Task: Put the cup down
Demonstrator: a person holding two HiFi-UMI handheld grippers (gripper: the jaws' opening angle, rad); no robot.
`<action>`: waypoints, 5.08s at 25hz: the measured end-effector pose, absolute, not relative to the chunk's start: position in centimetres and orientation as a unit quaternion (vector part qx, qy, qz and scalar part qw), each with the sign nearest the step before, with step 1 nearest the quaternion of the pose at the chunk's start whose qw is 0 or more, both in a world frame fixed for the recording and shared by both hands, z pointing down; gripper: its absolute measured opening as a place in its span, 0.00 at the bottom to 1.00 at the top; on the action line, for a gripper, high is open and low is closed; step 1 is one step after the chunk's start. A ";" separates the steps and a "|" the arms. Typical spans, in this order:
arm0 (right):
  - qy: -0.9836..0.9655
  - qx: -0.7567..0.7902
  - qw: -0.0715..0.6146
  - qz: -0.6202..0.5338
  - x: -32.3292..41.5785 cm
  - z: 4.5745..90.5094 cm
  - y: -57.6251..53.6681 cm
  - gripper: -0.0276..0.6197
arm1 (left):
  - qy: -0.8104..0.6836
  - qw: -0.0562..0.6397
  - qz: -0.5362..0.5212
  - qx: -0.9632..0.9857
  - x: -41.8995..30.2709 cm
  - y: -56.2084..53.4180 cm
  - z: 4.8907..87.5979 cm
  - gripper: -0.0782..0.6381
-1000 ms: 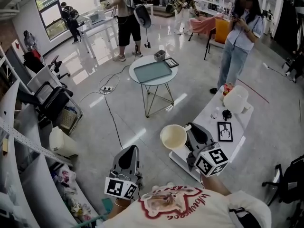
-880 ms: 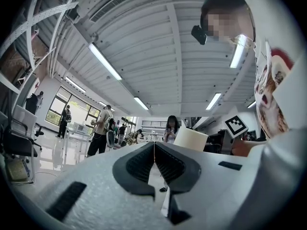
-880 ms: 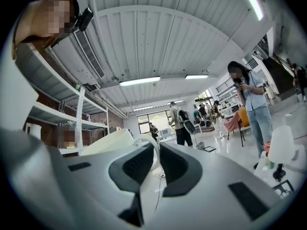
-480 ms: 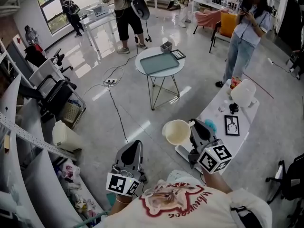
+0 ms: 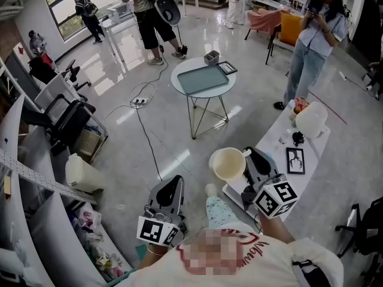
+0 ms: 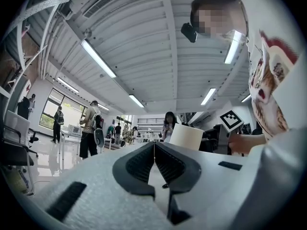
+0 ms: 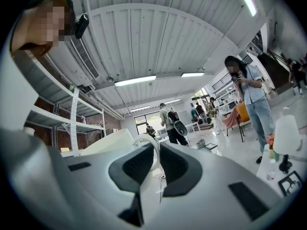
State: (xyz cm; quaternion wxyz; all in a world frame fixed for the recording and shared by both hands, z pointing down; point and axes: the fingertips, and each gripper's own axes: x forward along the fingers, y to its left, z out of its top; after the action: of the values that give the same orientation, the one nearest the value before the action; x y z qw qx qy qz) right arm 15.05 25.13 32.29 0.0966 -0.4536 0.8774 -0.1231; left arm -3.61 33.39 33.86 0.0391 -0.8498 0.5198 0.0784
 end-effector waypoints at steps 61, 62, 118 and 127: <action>0.853 -0.492 0.127 -0.121 6.4 31.2 -31.8 0.12 | 0.489 0.057 0.091 -0.866 -13.4 -26.3 30.9 0.13; 0.850 -0.497 0.130 -0.119 6.2 31.2 -33.0 0.12 | 0.483 0.058 0.090 -0.869 -13.7 -27.5 30.9 0.13; 0.812 -0.555 0.074 -0.164 7.7 45.4 -48.9 0.12 | 0.448 -0.030 0.072 -0.891 -12.8 -42.2 37.3 0.13; 0.809 -0.554 0.061 -0.185 7.2 49.7 -50.6 0.12 | 0.449 -0.050 0.058 -0.890 -12.6 -43.4 39.7 0.13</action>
State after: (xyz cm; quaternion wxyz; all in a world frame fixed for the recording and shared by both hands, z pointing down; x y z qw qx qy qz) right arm 7.23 -50.61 49.74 0.0614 -0.5541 0.8093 -0.1851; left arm -12.55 -43.44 39.74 -0.0498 -0.8902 0.4491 0.0584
